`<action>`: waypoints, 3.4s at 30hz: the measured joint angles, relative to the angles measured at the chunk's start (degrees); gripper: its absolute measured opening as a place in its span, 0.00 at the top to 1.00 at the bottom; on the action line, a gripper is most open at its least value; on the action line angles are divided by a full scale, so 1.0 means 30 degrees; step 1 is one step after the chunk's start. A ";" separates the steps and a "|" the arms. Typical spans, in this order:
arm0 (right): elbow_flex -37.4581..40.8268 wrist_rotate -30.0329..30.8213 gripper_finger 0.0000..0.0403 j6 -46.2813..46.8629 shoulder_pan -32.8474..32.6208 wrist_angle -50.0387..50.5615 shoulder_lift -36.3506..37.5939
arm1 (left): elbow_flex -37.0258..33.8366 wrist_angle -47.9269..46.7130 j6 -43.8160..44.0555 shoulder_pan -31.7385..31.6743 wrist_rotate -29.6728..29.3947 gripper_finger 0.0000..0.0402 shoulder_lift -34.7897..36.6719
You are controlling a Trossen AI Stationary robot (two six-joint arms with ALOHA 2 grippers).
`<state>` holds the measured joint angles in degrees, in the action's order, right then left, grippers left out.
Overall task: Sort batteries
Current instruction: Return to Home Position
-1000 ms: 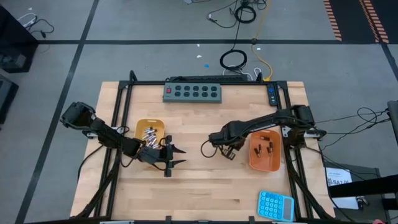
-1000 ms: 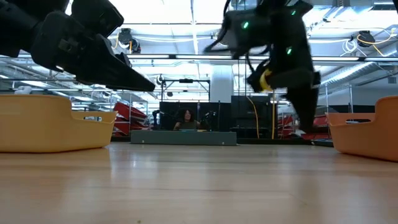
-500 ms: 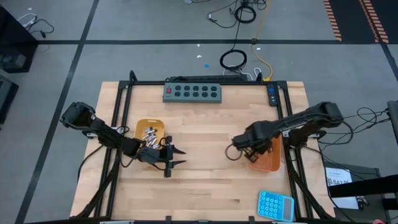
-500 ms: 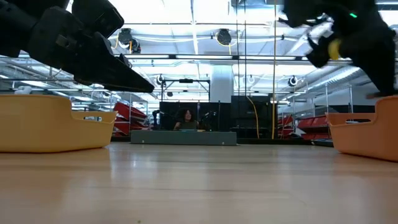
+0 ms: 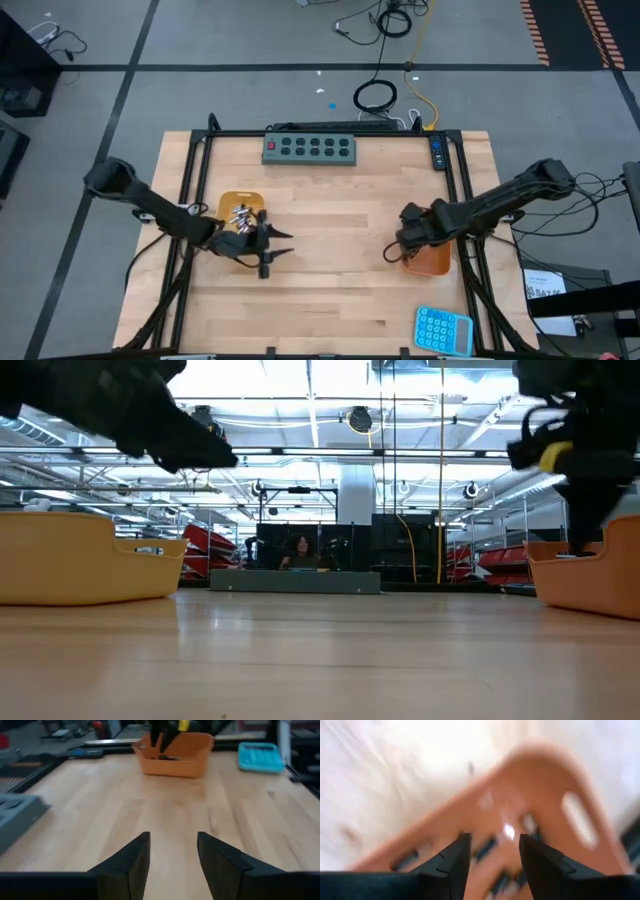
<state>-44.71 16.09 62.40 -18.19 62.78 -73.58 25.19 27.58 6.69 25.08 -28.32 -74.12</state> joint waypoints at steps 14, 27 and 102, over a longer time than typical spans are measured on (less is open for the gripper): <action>0.2286 0.9582 0.71 -0.7951 -0.1958 -0.4996 0.6649 | -0.0690 -0.5387 0.2292 0.1723 -0.6389 0.57 0.9026; 0.7757 0.8932 0.88 -1.8233 -0.2308 -1.7782 1.6922 | -0.2976 -0.5842 0.2328 0.6350 -1.1568 0.57 1.2686; 1.4638 0.2453 1.00 -3.3195 0.4549 -3.5213 2.4471 | -0.8291 -0.1843 -0.7263 0.3040 -0.8350 0.99 2.4682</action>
<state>-0.80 23.45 -37.19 -4.54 -42.86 -0.17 0.32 22.05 -15.09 34.20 -53.37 -0.08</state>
